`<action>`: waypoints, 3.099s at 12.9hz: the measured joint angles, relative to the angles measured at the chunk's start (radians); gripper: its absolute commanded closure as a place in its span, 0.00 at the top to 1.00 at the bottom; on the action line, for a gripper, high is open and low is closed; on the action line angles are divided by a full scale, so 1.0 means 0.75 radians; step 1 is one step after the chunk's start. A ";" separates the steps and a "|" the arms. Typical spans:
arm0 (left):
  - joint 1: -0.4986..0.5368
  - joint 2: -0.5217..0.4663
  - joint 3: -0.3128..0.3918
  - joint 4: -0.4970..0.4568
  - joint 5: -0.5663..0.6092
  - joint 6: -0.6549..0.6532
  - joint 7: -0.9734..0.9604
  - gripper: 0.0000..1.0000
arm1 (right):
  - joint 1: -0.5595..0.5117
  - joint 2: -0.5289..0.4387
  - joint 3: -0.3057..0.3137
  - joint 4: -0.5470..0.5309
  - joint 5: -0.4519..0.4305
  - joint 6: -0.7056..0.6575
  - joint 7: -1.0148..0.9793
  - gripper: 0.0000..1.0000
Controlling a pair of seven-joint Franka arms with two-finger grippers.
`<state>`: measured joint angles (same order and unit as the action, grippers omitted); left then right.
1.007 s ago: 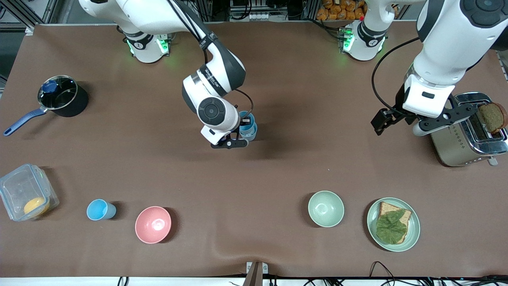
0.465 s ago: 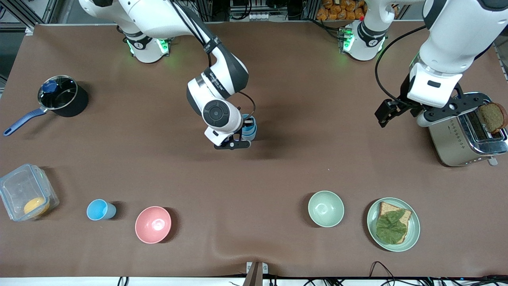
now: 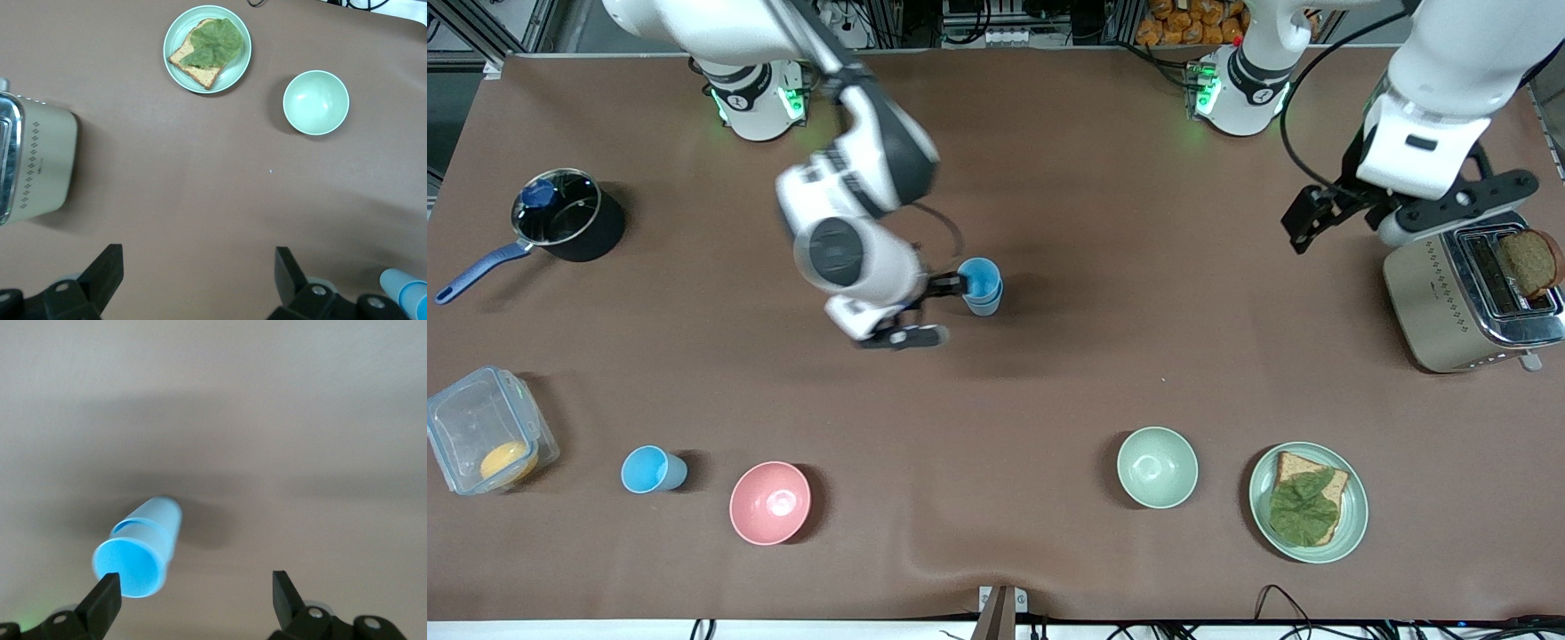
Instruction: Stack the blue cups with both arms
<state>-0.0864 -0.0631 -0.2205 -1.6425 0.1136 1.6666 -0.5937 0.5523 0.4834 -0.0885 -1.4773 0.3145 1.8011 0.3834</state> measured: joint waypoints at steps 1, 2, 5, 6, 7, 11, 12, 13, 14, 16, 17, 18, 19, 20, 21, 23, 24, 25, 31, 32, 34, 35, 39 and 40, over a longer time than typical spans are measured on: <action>0.004 -0.003 0.001 0.034 0.000 -0.044 0.009 1.00 | -0.085 -0.031 -0.003 0.000 -0.003 -0.023 -0.061 1.00; 0.008 -0.004 0.001 0.066 0.000 -0.077 0.013 1.00 | -0.173 -0.058 -0.006 0.000 -0.017 -0.043 -0.117 1.00; 0.011 -0.003 0.000 0.092 0.000 -0.099 0.029 1.00 | -0.352 -0.127 -0.010 0.001 -0.161 -0.091 -0.206 1.00; 0.011 -0.003 0.000 0.092 0.000 -0.109 0.036 1.00 | -0.389 -0.155 -0.010 0.002 -0.209 -0.112 -0.214 1.00; 0.012 -0.003 0.000 0.094 -0.002 -0.132 0.044 1.00 | -0.425 -0.191 -0.010 0.002 -0.243 -0.141 -0.237 1.00; 0.071 -0.006 -0.001 0.098 -0.065 -0.163 0.122 1.00 | -0.615 -0.393 -0.010 0.002 -0.269 -0.341 -0.494 1.00; 0.100 -0.010 -0.002 0.099 -0.074 -0.164 0.189 1.00 | -0.656 -0.441 -0.010 0.002 -0.270 -0.377 -0.548 1.00; 0.125 -0.016 -0.001 0.099 -0.083 -0.170 0.253 1.00 | -0.686 -0.485 -0.010 0.001 -0.276 -0.406 -0.585 1.00; 0.140 -0.019 0.002 0.099 -0.087 -0.178 0.296 1.00 | -0.704 -0.527 -0.010 0.000 -0.293 -0.428 -0.605 1.00; 0.150 -0.012 0.002 0.100 -0.088 -0.183 0.361 1.00 | -0.712 -0.591 -0.010 -0.001 -0.328 -0.442 -0.608 1.00; 0.150 -0.001 0.003 0.105 -0.088 -0.183 0.394 1.00 | -0.711 -0.613 -0.009 -0.003 -0.343 -0.444 -0.608 1.00; 0.149 0.015 0.008 0.119 -0.088 -0.183 0.406 1.00 | -0.711 -0.626 -0.008 -0.004 -0.350 -0.445 -0.608 1.00; 0.142 0.033 0.024 0.133 -0.095 -0.183 0.413 1.00 | -0.711 -0.634 -0.009 -0.007 -0.353 -0.446 -0.607 1.00; 0.131 0.049 0.048 0.145 -0.117 -0.183 0.422 1.00 | -0.711 -0.636 -0.009 -0.010 -0.359 -0.446 -0.606 1.00; 0.122 0.063 0.067 0.152 -0.139 -0.183 0.424 1.00 | -0.712 -0.636 -0.011 -0.016 -0.364 -0.447 -0.605 1.00; 0.117 0.080 0.085 0.159 -0.148 -0.183 0.424 1.00 | -0.720 -0.635 -0.015 -0.024 -0.369 -0.456 -0.604 1.00; 0.118 0.084 0.089 0.162 -0.148 -0.183 0.424 1.00 | -0.725 -0.635 -0.017 -0.026 -0.369 -0.464 -0.604 1.00; 0.120 0.086 0.092 0.164 -0.148 -0.184 0.430 1.00 | -0.727 -0.635 -0.019 -0.028 -0.371 -0.469 -0.604 1.00; 0.132 0.093 0.160 0.165 -0.158 -0.184 0.604 1.00 | -0.729 -0.636 -0.021 -0.028 -0.385 -0.476 -0.604 1.00; 0.133 0.094 0.163 0.165 -0.168 -0.184 0.605 1.00 | -0.729 -0.636 -0.021 -0.028 -0.385 -0.476 -0.604 1.00; 0.133 0.094 0.163 0.165 -0.171 -0.184 0.605 1.00 | -0.729 -0.636 -0.021 -0.028 -0.385 -0.476 -0.604 1.00; 0.133 0.094 0.163 0.166 -0.171 -0.184 0.605 1.00 | -0.729 -0.636 -0.021 -0.028 -0.385 -0.476 -0.604 1.00; 0.133 0.094 0.163 0.171 -0.171 -0.185 0.605 1.00 | -0.729 -0.636 -0.015 -0.028 -0.385 -0.475 -0.604 1.00; 0.133 0.094 0.163 0.171 -0.171 -0.185 0.605 1.00 | -0.729 -0.636 -0.013 -0.028 -0.385 -0.475 -0.604 1.00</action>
<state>0.0133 0.0075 -0.0980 -1.5140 -0.0148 1.5281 -0.1402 0.0058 0.0067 -0.0986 -1.4986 0.0255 1.4447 -0.0697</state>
